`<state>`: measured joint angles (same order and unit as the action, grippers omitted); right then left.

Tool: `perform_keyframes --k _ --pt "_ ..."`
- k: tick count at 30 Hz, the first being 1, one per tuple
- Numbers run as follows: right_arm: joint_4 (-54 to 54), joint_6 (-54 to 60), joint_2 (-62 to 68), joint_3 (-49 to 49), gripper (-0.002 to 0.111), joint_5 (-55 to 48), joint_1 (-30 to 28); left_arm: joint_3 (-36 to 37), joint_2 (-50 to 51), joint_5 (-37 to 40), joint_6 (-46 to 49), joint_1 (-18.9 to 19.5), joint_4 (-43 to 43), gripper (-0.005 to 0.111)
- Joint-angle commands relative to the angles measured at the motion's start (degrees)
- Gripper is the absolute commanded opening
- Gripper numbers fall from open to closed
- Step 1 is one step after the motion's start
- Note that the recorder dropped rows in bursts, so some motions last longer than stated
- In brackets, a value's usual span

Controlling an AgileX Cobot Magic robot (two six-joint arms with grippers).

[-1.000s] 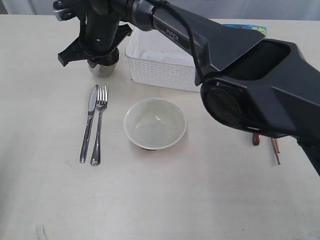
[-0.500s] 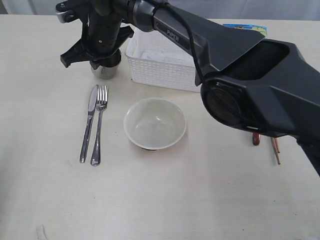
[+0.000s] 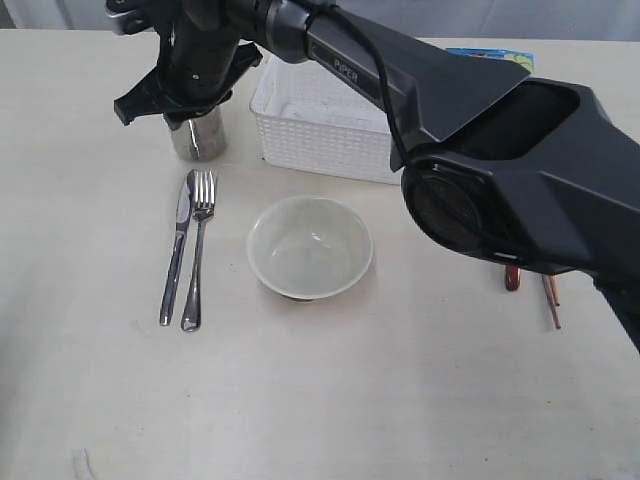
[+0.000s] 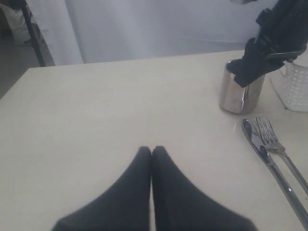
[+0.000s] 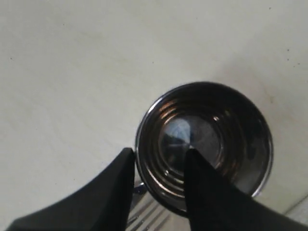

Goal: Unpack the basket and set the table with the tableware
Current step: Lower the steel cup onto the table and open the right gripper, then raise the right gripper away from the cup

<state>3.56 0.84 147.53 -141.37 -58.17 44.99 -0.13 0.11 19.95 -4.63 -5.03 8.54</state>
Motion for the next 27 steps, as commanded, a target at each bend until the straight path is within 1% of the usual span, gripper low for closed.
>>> perform_keyframes --k 1,7,12,18,19,21,23,25,27 --pt "-0.6 0.9 -0.3 -0.5 0.034 2.9 -0.4 0.1 -0.1 -0.1 -0.1 -0.3 -0.3 0.0" --pt "-2.5 1.1 -1.2 -0.5 0.034 2.9 -0.6 0.1 -0.1 -0.1 -0.1 -0.3 -0.3 0.0" --pt "-2.6 1.0 -4.7 -0.5 0.034 -1.9 -1.1 0.1 -0.1 -0.1 -0.1 -0.3 -0.3 0.0" --pt "0.7 1.0 -10.3 -0.5 0.034 -6.8 -1.6 0.1 -0.1 -0.1 -0.1 -0.3 -0.3 0.0" --pt "0.9 1.0 -11.3 -0.5 0.032 -7.8 -1.6 0.1 -0.1 -0.1 -0.1 -0.3 -0.3 0.0" --pt "2.4 0.7 -13.3 -0.5 0.025 -10.4 -1.6 0.1 -0.1 -0.1 -0.1 -0.3 -0.3 0.0" --pt "3.4 0.7 -15.1 -0.1 0.013 -11.8 -1.6 0.1 -0.1 -0.1 -0.1 -0.3 -0.3 0.0" --pt "3.9 1.0 -17.3 2.6 0.0 -11.8 -1.6 0.1 -0.1 -0.1 -0.1 -0.3 -0.2 0.0" --pt "3.9 1.6 -19.9 6.4 -0.001 -11.8 -1.6 0.1 -0.1 -0.1 -0.1 -0.3 0.0 0.0"
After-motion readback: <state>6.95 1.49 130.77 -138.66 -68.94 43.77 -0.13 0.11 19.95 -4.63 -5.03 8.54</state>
